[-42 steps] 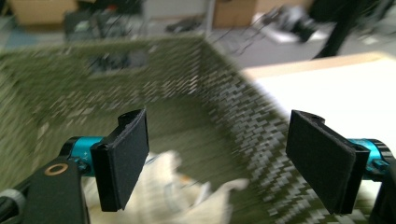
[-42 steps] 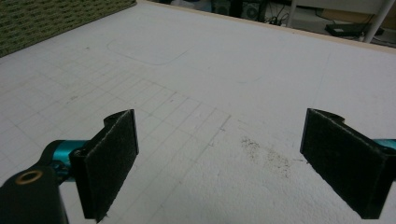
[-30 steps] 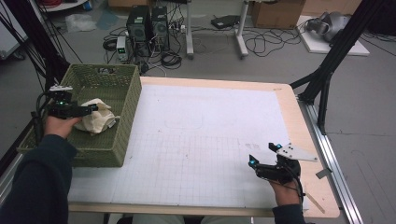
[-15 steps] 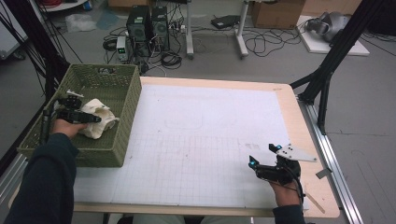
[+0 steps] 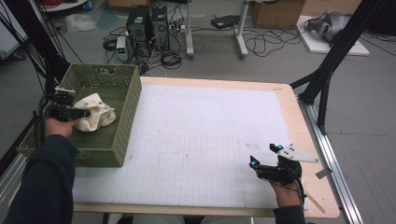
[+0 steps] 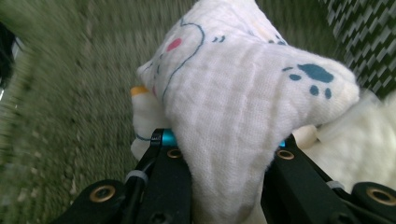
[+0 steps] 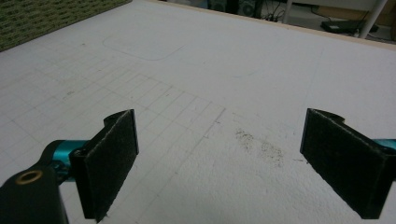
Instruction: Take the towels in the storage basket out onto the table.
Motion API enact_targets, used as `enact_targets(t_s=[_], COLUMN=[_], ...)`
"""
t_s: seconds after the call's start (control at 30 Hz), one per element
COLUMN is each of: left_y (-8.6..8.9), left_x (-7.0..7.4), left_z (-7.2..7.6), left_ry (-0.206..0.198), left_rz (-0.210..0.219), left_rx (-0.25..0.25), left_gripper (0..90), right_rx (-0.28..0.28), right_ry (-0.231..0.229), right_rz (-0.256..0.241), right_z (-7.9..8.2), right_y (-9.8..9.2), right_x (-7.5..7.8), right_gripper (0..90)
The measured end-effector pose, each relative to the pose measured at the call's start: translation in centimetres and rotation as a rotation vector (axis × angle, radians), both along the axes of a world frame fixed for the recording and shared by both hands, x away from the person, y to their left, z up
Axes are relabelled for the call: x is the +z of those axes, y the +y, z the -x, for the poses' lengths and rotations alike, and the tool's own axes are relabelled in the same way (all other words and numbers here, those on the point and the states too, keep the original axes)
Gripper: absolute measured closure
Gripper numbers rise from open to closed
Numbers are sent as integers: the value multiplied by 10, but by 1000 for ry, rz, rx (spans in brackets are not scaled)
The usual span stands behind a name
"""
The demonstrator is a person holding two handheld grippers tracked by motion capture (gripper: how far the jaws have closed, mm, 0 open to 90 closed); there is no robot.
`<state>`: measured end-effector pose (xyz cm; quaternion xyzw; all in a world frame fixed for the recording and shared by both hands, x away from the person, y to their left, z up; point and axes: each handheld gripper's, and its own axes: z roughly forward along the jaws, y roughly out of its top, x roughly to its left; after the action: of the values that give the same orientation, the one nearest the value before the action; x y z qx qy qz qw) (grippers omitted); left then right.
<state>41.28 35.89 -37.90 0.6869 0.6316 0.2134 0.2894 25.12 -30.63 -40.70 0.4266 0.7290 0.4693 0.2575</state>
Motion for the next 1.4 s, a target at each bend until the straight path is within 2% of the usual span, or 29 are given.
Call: enact_targets(t_s=[0.07,0.1,0.13,0.2,0.23,0.27,0.3,0.4,0.6,0.77,1.07,1.23,1.4], left_y=[4,9,9,13,17,17,18,17,12,6,-15,-37,-62], left_x=[7,14,14,22,29,29,32,44,75,96,126,138,143], left_z=[4,9,9,15,20,20,22,28,40,49,66,74,78], left_ry=[-62,-139,-139,-211,-272,-272,-298,-366,-509,-582,-667,-696,-711], left_rz=[22,62,62,105,138,138,147,138,158,161,168,161,183], left_rx=[13,24,24,25,29,29,28,1,-45,-82,-181,-263,-336], left_gripper=[804,804,804,806,807,807,808,807,807,807,807,807,806], right_rx=[-1,0,-1,-6,-6,-5,-1,0,4,8,9,15,19], right_ry=[-2,-3,-5,-3,-3,-4,-7,-8,-7,-8,-4,-4,-10], right_rz=[-1,0,-1,-8,-10,-9,-7,-6,-8,-4,-9,-6,-4], right_z=[1,1,1,0,0,0,0,0,0,0,0,-1,-2], right_y=[0,-1,-1,-2,-1,-1,-1,-1,1,3,5,6,7], right_x=[1,1,1,1,1,1,1,2,2,2,3,2,3], right_gripper=[106,106,106,106,106,106,106,106,106,106,106,106,106])
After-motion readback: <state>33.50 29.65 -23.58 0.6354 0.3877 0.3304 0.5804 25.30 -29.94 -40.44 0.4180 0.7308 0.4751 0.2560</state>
